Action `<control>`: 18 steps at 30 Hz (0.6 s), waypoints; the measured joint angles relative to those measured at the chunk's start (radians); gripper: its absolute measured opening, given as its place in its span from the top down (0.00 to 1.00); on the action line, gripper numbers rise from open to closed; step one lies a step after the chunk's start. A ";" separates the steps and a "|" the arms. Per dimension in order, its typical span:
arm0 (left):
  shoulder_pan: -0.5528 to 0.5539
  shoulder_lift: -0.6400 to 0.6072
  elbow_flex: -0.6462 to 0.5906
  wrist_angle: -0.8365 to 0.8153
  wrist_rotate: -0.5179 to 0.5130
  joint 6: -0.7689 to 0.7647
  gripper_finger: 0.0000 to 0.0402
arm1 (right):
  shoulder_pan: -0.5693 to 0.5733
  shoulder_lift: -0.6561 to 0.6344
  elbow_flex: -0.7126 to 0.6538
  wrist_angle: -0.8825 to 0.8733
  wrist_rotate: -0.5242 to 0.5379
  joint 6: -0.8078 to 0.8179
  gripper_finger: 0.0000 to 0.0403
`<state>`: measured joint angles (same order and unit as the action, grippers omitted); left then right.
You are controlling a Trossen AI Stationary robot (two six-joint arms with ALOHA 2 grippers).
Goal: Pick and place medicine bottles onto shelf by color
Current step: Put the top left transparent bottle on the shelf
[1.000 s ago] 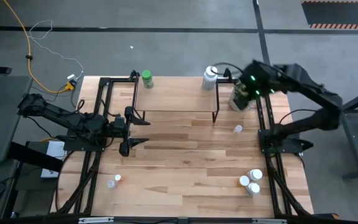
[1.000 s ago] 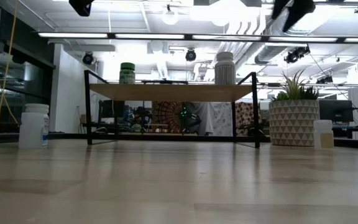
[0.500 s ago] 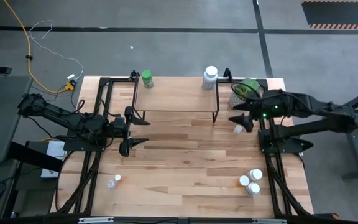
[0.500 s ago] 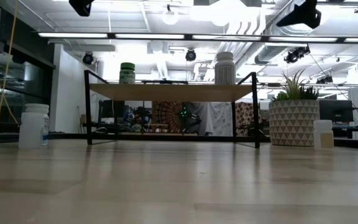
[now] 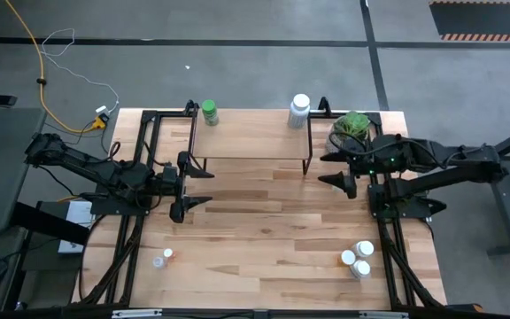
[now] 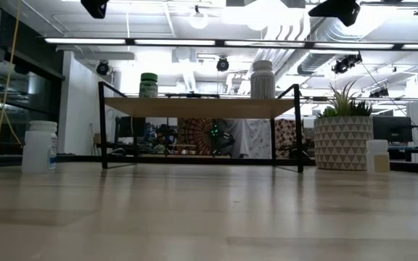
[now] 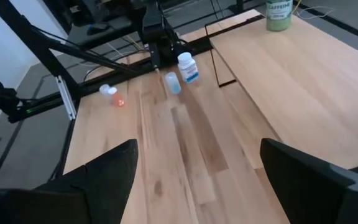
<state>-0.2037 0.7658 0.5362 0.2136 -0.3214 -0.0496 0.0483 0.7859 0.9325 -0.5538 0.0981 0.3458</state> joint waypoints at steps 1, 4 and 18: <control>0.000 0.000 0.000 0.005 0.000 0.000 0.27 | 0.000 0.001 0.000 0.003 0.001 -0.006 0.18; 0.000 0.000 0.000 0.018 0.000 0.000 0.27 | 0.000 0.009 0.000 0.004 0.006 -0.014 0.18; 0.000 0.000 0.000 0.030 -0.003 -0.002 0.27 | 0.000 0.018 0.000 0.005 0.017 -0.014 0.18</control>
<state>-0.2036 0.7658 0.5362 0.2434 -0.3248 -0.0521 0.0479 0.8040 0.9329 -0.5484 0.1146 0.3313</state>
